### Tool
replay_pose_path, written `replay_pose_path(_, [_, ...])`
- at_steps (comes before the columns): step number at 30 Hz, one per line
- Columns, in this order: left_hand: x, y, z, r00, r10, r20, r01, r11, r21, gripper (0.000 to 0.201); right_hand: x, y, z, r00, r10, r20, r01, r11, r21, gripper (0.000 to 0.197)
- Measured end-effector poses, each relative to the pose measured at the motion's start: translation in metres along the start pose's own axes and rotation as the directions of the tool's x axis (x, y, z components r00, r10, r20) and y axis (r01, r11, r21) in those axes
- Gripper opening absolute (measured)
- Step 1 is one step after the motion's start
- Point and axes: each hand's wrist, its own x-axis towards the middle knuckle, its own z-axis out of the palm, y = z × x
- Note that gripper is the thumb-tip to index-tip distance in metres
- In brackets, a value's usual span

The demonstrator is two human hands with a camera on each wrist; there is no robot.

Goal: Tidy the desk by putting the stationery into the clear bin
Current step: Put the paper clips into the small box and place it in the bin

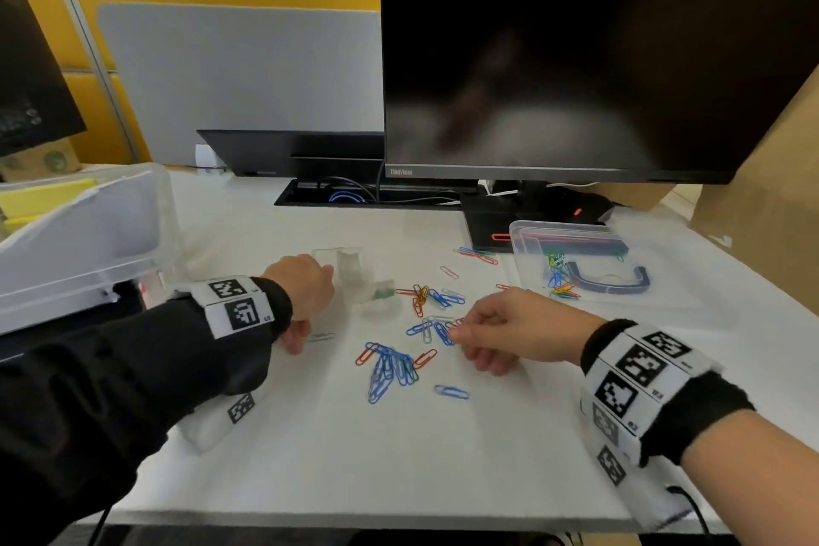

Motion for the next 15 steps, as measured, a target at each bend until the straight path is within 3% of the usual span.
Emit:
replay_pose_path(3, [-0.003, 0.009, 0.01, 0.981, 0.077, 0.176, -0.062, 0.994, -0.094, 0.047, 0.002, 0.0, -0.007, 0.972, -0.045, -0.231, 0.019, 0.993, -0.114, 0.029])
replay_pose_path(5, [-0.005, 0.019, 0.014, 0.963, 0.172, 0.208, -0.144, 0.979, -0.143, 0.049, 0.0, 0.009, -0.018, 0.887, -0.011, -0.462, -0.117, 0.962, -0.247, 0.022])
replay_pose_path(8, [-0.004, 0.041, 0.017, 0.937, 0.335, 0.1, -0.306, 0.924, -0.228, 0.034, -0.007, 0.035, -0.042, 0.734, 0.155, -0.661, -0.398, 0.887, -0.235, 0.027])
replay_pose_path(12, [-0.002, 0.064, 0.021, 0.893, 0.449, -0.041, -0.449, 0.878, -0.167, 0.025, -0.007, 0.078, -0.074, 0.626, 0.452, -0.635, -0.627, 0.777, -0.065, 0.045])
replay_pose_path(15, [0.001, 0.071, 0.024, 0.869, 0.49, -0.067, -0.494, 0.86, -0.124, 0.026, -0.002, 0.093, -0.087, 0.609, 0.539, -0.583, -0.658, 0.753, 0.01, 0.052])
